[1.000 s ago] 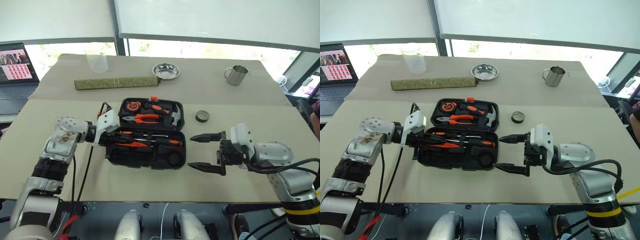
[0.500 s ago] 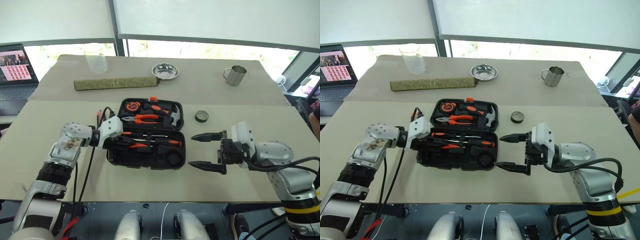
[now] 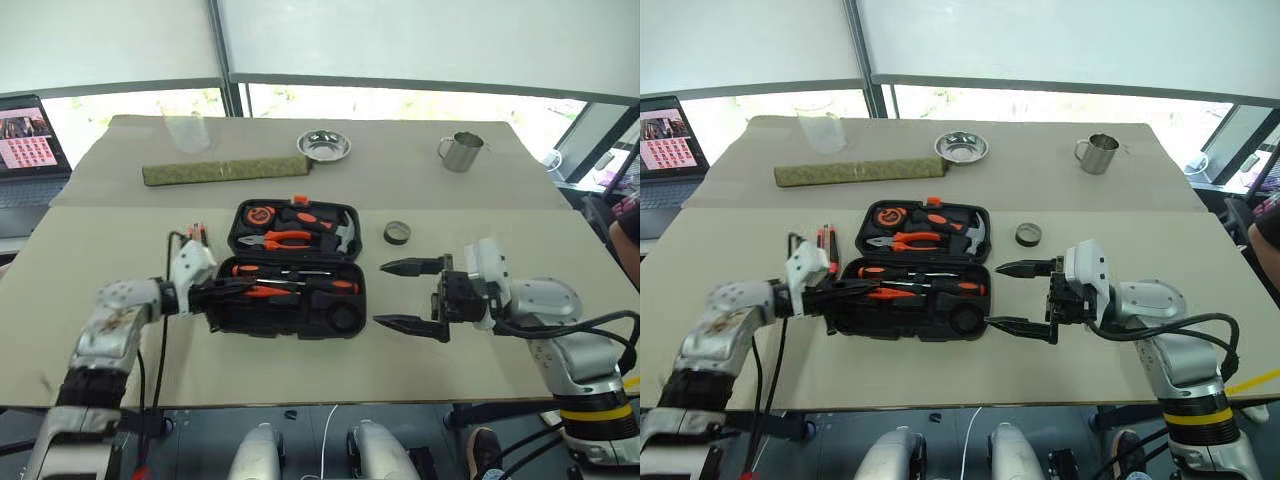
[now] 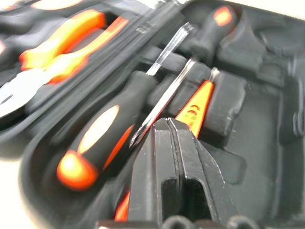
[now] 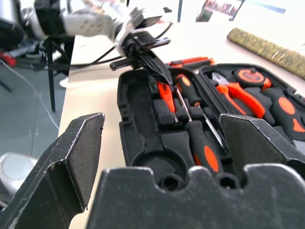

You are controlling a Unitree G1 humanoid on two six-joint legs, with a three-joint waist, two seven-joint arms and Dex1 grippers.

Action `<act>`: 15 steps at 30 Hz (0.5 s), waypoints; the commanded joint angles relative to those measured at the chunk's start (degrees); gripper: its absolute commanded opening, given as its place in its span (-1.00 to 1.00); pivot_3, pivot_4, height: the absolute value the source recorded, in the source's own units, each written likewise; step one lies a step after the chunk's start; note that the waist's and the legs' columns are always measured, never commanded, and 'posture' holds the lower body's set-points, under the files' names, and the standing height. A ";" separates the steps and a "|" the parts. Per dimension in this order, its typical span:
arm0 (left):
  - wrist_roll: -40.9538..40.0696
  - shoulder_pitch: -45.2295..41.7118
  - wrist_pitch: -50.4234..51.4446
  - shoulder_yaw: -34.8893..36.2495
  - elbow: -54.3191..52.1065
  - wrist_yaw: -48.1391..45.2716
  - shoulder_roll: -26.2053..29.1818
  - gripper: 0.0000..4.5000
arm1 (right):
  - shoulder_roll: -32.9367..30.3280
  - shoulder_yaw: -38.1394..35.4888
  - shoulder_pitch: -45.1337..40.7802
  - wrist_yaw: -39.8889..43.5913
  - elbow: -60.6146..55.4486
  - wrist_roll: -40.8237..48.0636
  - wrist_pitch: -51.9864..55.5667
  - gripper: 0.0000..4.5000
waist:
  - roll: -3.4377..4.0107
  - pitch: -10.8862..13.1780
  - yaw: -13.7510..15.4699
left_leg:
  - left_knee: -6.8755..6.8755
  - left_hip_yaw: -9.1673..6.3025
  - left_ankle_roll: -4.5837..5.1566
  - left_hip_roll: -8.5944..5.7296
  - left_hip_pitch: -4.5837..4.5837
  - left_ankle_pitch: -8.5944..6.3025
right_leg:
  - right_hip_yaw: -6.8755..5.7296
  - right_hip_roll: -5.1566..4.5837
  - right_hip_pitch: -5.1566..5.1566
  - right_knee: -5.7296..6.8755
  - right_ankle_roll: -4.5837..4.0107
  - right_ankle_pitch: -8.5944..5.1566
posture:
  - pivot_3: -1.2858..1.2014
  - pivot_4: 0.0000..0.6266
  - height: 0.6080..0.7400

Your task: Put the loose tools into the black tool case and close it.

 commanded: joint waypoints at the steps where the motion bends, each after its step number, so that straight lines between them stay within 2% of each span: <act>1: -4.80 14.36 -3.10 15.25 -10.48 4.59 -0.53 -0.37 | 0.53 -4.37 1.90 1.77 3.35 0.30 -7.39 1.00 | 0.00 0.00 -0.03 | -0.01 -0.01 0.01 0.00 0.01 -0.01 | 0.02 -0.03 0.00 -0.01 0.00 0.00 | 0.03 -0.52 1.00; 6: -4.46 31.73 -4.22 27.10 -13.98 11.22 -4.37 0.36 | 2.74 -6.31 2.39 0.56 7.28 -1.64 -15.37 1.00 | 0.00 0.01 0.44 | -0.06 0.10 0.02 -0.04 0.13 -0.07 | 0.06 -0.24 0.05 -0.08 0.02 0.00 | 0.03 -0.52 1.00; 10: -5.43 37.98 -2.66 30.63 -15.62 15.21 -6.91 0.99 | 4.17 -6.37 1.95 -0.95 9.19 -2.61 -18.10 1.00 | -0.05 0.03 1.06 | -0.04 0.27 0.02 -0.03 0.36 -0.08 | -0.04 -0.27 0.33 -0.16 0.05 -0.07 | 0.03 -0.52 1.00; 12: -7.41 38.56 1.42 30.01 -19.08 17.59 -7.26 1.00 | 4.79 -5.52 1.79 -1.10 8.69 -1.87 -17.68 1.00 | -0.05 0.03 1.51 | -0.04 0.29 0.01 -0.04 0.38 -0.08 | -0.05 -0.28 0.35 -0.17 0.01 -0.13 | 0.03 -0.52 1.00; 15: -5.32 35.22 11.02 27.19 -22.72 25.14 -4.48 1.00 | 5.30 -4.71 0.92 -1.13 7.88 -0.85 -16.74 1.00 | -0.05 0.03 1.84 | -0.01 0.32 0.01 -0.03 0.38 -0.08 | -0.04 -0.28 0.36 -0.17 -0.03 -0.16 | 0.03 -0.52 1.00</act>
